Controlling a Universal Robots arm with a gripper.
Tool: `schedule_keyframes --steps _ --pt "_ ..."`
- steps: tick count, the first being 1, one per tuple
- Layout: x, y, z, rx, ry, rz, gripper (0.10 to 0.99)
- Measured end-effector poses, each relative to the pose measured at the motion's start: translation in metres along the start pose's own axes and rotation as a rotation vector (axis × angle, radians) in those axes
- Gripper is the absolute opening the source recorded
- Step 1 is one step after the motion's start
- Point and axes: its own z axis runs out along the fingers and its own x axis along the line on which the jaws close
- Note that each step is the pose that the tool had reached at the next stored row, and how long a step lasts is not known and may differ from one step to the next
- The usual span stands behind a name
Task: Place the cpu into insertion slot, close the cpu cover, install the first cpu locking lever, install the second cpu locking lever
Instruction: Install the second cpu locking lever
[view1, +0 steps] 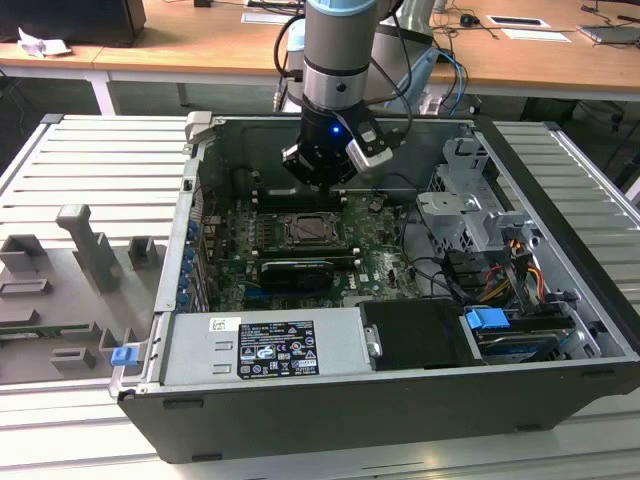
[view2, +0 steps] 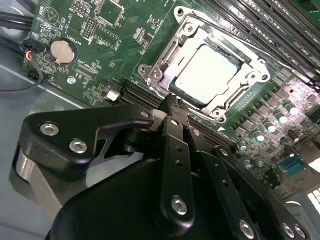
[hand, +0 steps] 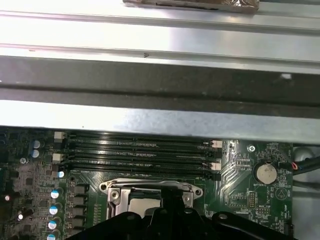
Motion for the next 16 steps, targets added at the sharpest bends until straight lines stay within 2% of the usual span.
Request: schedule_keyframes --steps 8,16 --pt "-0.0002 0.0011 -0.0143 0.001 0.0 0.0 0.106" --pt "-0.0004 0.0026 -0.0347 0.002 0.0001 0.0 0.106"
